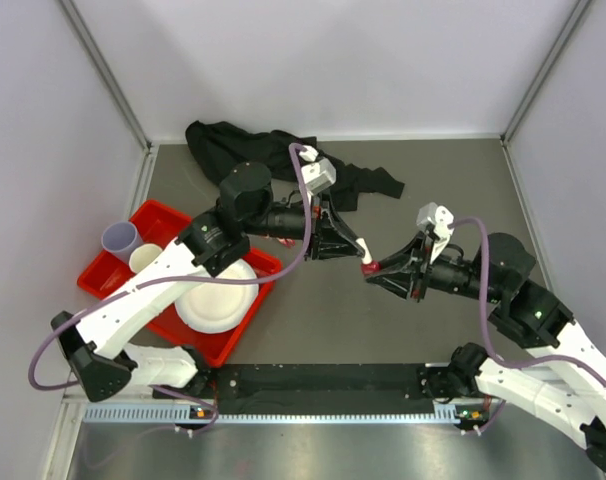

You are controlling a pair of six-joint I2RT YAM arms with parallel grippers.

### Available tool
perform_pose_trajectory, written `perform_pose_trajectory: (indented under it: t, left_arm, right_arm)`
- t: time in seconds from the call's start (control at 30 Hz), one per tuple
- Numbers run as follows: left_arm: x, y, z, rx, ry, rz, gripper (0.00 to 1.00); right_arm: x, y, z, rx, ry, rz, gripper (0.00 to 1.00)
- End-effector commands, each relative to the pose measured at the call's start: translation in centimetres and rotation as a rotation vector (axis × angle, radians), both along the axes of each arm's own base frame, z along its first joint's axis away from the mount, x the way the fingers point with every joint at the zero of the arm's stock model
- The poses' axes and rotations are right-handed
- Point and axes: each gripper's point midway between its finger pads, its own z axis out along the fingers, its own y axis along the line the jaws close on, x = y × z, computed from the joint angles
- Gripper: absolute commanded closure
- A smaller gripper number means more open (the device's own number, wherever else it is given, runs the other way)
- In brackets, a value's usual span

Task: Paint the nails

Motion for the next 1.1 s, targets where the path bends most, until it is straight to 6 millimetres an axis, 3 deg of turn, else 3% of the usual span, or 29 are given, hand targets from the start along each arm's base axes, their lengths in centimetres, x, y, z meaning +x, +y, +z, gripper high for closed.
perform_pose_trajectory:
  t: [0.0,0.13,0.2,0.47,0.57,0.6,0.67,0.77,0.8,0.93,1.07]
  left_arm:
    - [-3.8,0.2,-1.3,-0.022,0.019,-0.197,1.00]
    - [-5.7,0.8,-0.4,-0.090,-0.010,-0.283,1.00]
    - [-6.4,0.8,1.1,-0.160,-0.048,-0.318,1.00]
    - [-9.2,0.9,2.8,-0.264,-0.111,-0.442,1.00]
    - [-8.5,0.7,2.7,-0.255,-0.135,-0.396,1.00]
    - [-7.8,0.6,3.6,-0.257,-0.154,-0.329,1.00]
    - [-6.7,0.6,2.9,-0.200,-0.147,-0.241,0.98]
    - [-4.4,1.2,3.9,-0.197,-0.162,-0.063,0.81]
    - [-3.6,1.7,4.1,-0.185,-0.152,0.008,0.66]
    - [-1.4,3.6,5.1,-0.190,-0.159,0.192,0.35]
    - [0.6,5.5,5.8,-0.172,-0.157,0.374,0.24]
  right_arm:
    - [-1.8,-0.8,10.1,0.258,-0.214,0.039,1.00]
    - [-3.2,-0.6,12.1,0.340,-0.213,0.106,1.00]
    - [-4.3,-0.5,13.7,0.400,-0.223,0.164,1.00]
    - [-6.2,0.3,15.9,0.473,-0.220,0.309,1.00]
    - [-5.8,0.4,15.9,0.441,-0.209,0.287,1.00]
    - [-5.4,0.4,15.7,0.421,-0.221,0.268,1.00]
    - [-4.8,0.1,15.2,0.382,-0.221,0.218,1.00]
    - [-3.6,-0.3,14.1,0.327,-0.215,0.138,1.00]
    - [-3.3,-0.4,13.9,0.318,-0.217,0.118,1.00]
    - [-1.6,-0.7,12.3,0.251,-0.220,0.031,1.00]
    - [0.3,-1.4,11.2,0.186,-0.246,-0.067,1.00]
